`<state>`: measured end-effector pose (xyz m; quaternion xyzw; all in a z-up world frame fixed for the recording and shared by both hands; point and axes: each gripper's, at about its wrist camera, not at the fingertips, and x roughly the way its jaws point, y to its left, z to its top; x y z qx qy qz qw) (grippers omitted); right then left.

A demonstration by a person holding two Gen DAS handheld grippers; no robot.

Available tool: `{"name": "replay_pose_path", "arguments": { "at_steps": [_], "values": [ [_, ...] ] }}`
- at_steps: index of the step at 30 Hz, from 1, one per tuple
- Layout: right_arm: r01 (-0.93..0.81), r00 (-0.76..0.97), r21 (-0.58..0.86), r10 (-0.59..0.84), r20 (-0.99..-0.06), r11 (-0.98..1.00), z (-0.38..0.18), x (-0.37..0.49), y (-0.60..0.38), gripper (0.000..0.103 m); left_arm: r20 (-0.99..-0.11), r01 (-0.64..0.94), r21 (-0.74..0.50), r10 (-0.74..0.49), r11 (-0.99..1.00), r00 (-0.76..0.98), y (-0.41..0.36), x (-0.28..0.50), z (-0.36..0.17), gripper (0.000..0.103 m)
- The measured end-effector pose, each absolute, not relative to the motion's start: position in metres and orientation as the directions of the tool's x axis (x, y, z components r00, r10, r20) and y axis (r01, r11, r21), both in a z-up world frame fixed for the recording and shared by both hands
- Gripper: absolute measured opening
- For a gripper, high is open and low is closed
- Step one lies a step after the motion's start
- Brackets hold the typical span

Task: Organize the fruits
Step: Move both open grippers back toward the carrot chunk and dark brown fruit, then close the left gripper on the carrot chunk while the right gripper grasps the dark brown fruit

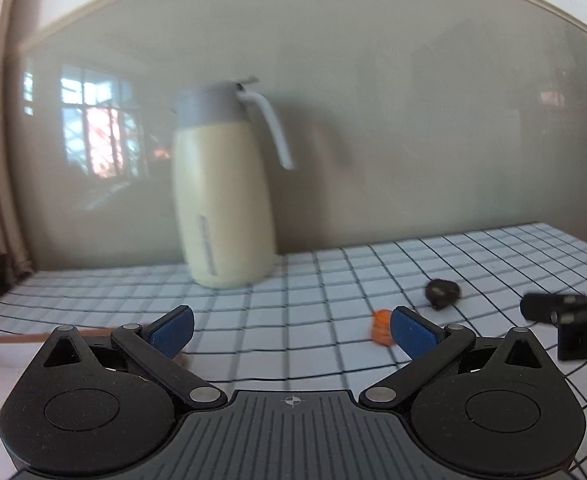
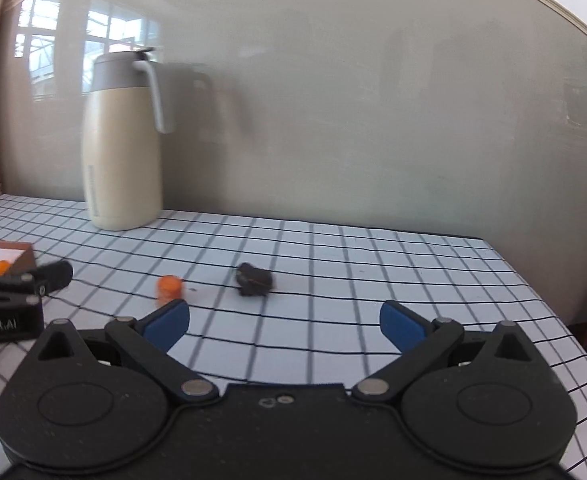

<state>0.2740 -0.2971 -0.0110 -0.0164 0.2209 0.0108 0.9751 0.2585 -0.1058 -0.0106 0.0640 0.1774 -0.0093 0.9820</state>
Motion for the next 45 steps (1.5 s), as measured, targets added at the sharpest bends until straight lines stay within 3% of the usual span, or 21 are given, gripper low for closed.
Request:
{"name": "replay_pose_path", "arguments": {
  "at_steps": [6, 17, 25, 30, 33, 35, 39, 41, 43, 45],
  "values": [
    [0.019, 0.888, 0.006, -0.014, -0.46, 1.0, -0.023, 0.299, -0.313, 0.094, -0.408, 0.074, 0.171, 0.002, 0.983, 0.913, -0.131, 0.287, -0.029, 0.103],
    [0.049, 0.865, 0.024, -0.031, -0.501, 0.998, -0.042, 0.337, -0.32, 0.094, -0.549, 0.14, 0.134, -0.044, 0.981, 0.835, -0.15, 0.353, -0.052, 0.103],
    [0.016, 0.854, 0.034, 0.004, -0.52, 0.999, -0.051, 0.352, -0.306, 0.094, -0.562, 0.058, 0.091, 0.004, 0.994, 0.827, -0.125, 0.373, -0.052, 0.099],
    [-0.037, 0.845, 0.046, 0.055, -0.532, 0.998, -0.053, 0.364, -0.289, 0.086, -0.567, 0.065, 0.08, -0.008, 0.995, 0.824, -0.116, 0.376, -0.053, 0.097],
    [-0.054, 0.841, 0.052, 0.073, -0.536, 0.997, -0.054, 0.373, -0.281, 0.081, -0.565, 0.077, 0.074, -0.022, 0.994, 0.825, -0.115, 0.377, -0.053, 0.091],
    [-0.057, 0.836, 0.057, 0.079, -0.543, 0.997, -0.055, 0.379, -0.278, 0.079, -0.571, 0.092, 0.08, -0.03, 0.993, 0.82, -0.117, 0.379, -0.054, 0.081],
    [-0.053, 0.829, 0.079, 0.088, -0.553, 0.995, -0.056, 0.389, -0.276, 0.071, -0.578, 0.103, 0.081, -0.038, 0.991, 0.815, -0.119, 0.383, -0.054, 0.075],
    [-0.052, 0.824, 0.087, 0.092, -0.559, 0.995, -0.058, 0.393, -0.274, 0.069, -0.581, 0.103, 0.069, -0.044, 0.992, 0.813, -0.118, 0.385, -0.054, 0.065],
    [-0.052, 0.817, 0.091, 0.095, -0.569, 0.994, -0.06, 0.395, -0.274, 0.06, -0.585, 0.114, 0.058, -0.059, 0.992, 0.809, -0.118, 0.386, -0.053, 0.052],
    [-0.067, 0.812, 0.113, 0.12, -0.571, 0.991, -0.062, 0.398, -0.275, 0.04, -0.587, 0.136, 0.056, -0.078, 0.989, 0.806, -0.12, 0.387, -0.054, 0.043]
  ]
}}
